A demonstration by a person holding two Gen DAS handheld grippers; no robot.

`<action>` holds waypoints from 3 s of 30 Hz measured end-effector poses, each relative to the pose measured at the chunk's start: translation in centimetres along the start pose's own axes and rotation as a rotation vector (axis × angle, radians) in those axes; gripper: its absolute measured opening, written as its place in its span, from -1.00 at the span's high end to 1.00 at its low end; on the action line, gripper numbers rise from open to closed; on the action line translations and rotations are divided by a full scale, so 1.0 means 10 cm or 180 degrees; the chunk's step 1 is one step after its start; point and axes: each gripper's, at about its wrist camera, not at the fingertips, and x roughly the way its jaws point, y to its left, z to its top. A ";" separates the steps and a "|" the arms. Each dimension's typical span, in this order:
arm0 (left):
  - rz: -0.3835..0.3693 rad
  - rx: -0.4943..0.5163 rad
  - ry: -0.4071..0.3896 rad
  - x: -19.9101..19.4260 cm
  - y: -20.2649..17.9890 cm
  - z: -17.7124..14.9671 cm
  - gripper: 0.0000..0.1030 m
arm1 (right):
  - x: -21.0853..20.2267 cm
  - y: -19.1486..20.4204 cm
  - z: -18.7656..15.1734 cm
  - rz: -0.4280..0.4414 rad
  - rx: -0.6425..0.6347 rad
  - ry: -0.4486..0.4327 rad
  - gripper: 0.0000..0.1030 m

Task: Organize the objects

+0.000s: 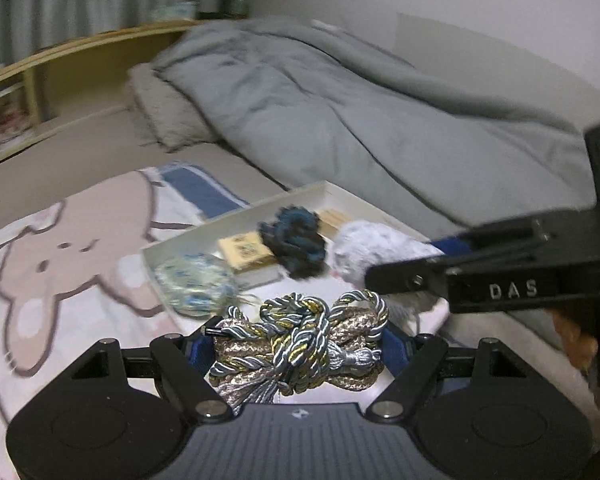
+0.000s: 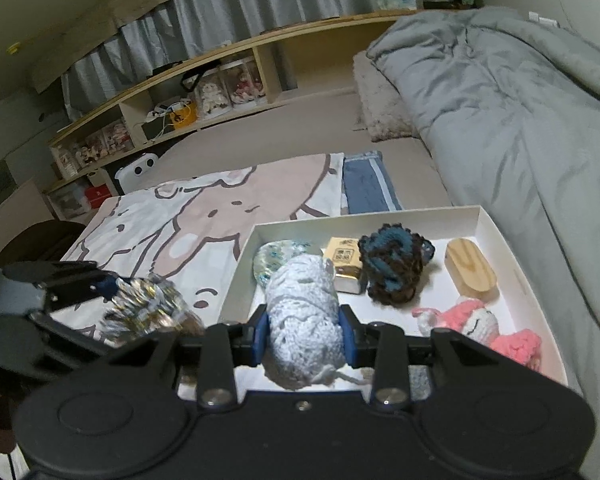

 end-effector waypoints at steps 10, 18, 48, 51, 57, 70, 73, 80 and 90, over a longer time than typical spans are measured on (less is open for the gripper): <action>-0.0491 0.0604 0.0399 0.49 0.01 -0.02 -0.54 | 0.32 -0.16 -0.10 0.0000 0.0144 0.0260 0.28; -0.0702 0.0836 0.0699 0.72 0.14 -0.04 -0.55 | 0.55 -0.23 -0.19 0.0011 0.0294 0.0427 0.28; -0.0448 0.0500 0.0574 0.31 0.15 0.06 -0.94 | 0.14 -0.10 0.04 -0.0072 0.0364 0.0219 -0.77; -0.0345 0.0443 0.0495 0.15 0.15 0.09 -0.98 | 0.01 -0.02 0.09 -0.0071 0.0279 0.0130 -0.88; -0.0175 0.0324 0.0380 -0.14 0.13 0.12 -1.00 | -0.27 0.14 0.17 -0.0123 0.0237 -0.0021 -1.00; 0.0335 -0.0003 0.0075 -0.86 0.05 0.05 -1.00 | -0.76 0.32 0.12 -0.0454 0.0108 -0.0208 -1.00; 0.0458 -0.0112 -0.0031 -1.01 0.03 0.02 -1.00 | -0.86 0.35 0.08 -0.0549 0.0079 -0.0236 -1.00; 0.0821 -0.0344 -0.0160 -1.24 -0.04 -0.10 -1.00 | -1.05 0.39 -0.05 -0.0666 0.0091 -0.0268 -1.00; 0.1117 -0.0570 -0.0157 -1.38 -0.08 -0.33 -1.00 | -1.20 0.45 -0.30 -0.0794 0.0069 -0.0258 -1.00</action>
